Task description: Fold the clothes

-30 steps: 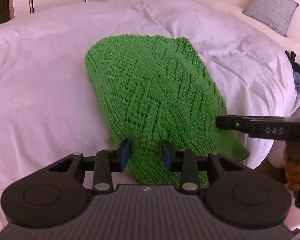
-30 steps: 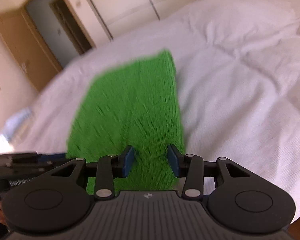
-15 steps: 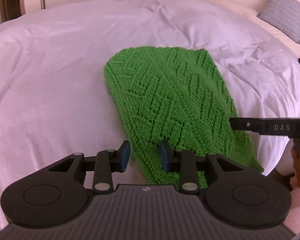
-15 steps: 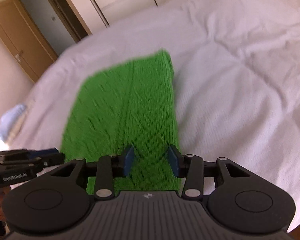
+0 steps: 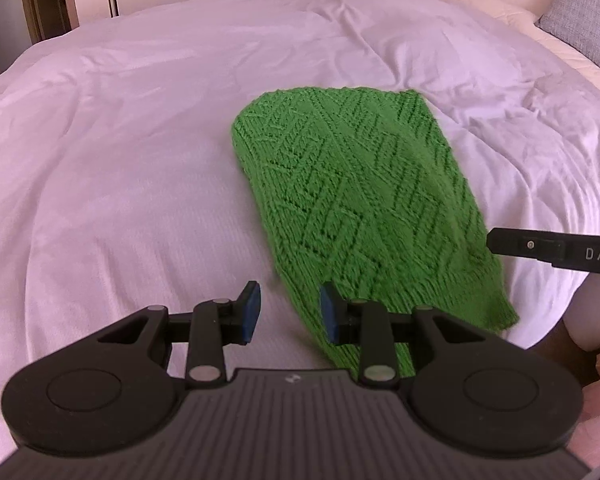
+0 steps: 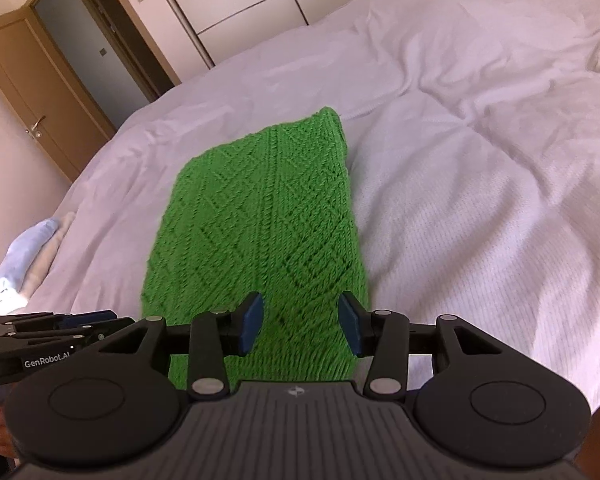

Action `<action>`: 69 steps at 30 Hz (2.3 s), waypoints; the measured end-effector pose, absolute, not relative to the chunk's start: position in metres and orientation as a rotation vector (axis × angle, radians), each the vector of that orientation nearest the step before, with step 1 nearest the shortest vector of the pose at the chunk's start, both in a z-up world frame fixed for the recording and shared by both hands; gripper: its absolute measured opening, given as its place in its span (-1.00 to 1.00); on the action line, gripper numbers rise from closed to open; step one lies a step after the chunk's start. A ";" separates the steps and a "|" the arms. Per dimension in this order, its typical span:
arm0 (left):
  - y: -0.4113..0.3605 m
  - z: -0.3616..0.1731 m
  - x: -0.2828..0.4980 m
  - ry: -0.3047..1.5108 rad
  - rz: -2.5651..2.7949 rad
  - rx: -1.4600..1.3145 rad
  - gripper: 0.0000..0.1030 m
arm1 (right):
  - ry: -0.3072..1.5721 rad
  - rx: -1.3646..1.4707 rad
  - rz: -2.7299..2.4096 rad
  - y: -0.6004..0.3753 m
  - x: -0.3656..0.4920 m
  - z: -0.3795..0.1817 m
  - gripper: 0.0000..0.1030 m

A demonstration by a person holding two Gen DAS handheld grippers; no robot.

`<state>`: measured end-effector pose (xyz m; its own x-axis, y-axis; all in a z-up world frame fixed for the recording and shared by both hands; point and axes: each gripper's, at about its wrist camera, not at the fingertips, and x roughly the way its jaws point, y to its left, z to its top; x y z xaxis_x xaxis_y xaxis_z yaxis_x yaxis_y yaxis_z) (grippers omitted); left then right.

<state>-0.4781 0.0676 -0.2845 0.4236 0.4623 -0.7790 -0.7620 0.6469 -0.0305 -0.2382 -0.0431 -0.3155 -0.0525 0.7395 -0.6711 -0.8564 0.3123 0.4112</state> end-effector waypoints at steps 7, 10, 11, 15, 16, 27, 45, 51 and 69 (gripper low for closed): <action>0.044 -0.268 -0.489 0.801 0.805 -0.393 -0.45 | 0.948 -0.129 1.307 -0.067 -0.250 -0.302 -0.08; 0.035 -0.263 -0.493 0.792 0.810 -0.386 -0.44 | 0.938 -0.120 1.308 -0.077 -0.255 -0.296 -0.06; 0.033 -0.263 -0.495 0.792 0.812 -0.385 -0.43 | 0.934 -0.118 1.310 -0.079 -0.257 -0.294 -0.04; 0.028 -0.263 -0.499 0.796 0.820 -0.389 -0.43 | 0.932 -0.120 1.308 -0.085 -0.261 -0.293 -0.02; 0.027 -0.264 -0.500 0.798 0.821 -0.390 -0.43 | 0.935 -0.121 1.308 -0.086 -0.262 -0.293 -0.02; 0.036 -0.262 -0.501 0.790 0.822 -0.371 -0.43 | 0.956 -0.104 1.301 -0.089 -0.255 -0.304 -0.02; 0.196 -0.279 -0.430 0.657 0.651 -0.347 -0.67 | 0.771 -0.144 1.378 0.057 -0.196 -0.301 -0.03; 0.228 -0.298 -0.402 0.666 0.550 -0.285 -0.80 | 0.666 -0.268 1.445 0.123 -0.198 -0.307 -0.12; 0.221 -0.283 -0.395 0.838 0.563 -0.366 -0.80 | 0.832 -0.495 1.367 0.156 -0.194 -0.316 -0.27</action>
<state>-0.3948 0.2212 -0.2826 0.5371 0.3218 -0.7797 -0.6003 0.7952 -0.0853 -0.1936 0.1559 -0.3156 -0.0071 0.6495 -0.7603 -0.9738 0.1685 0.1530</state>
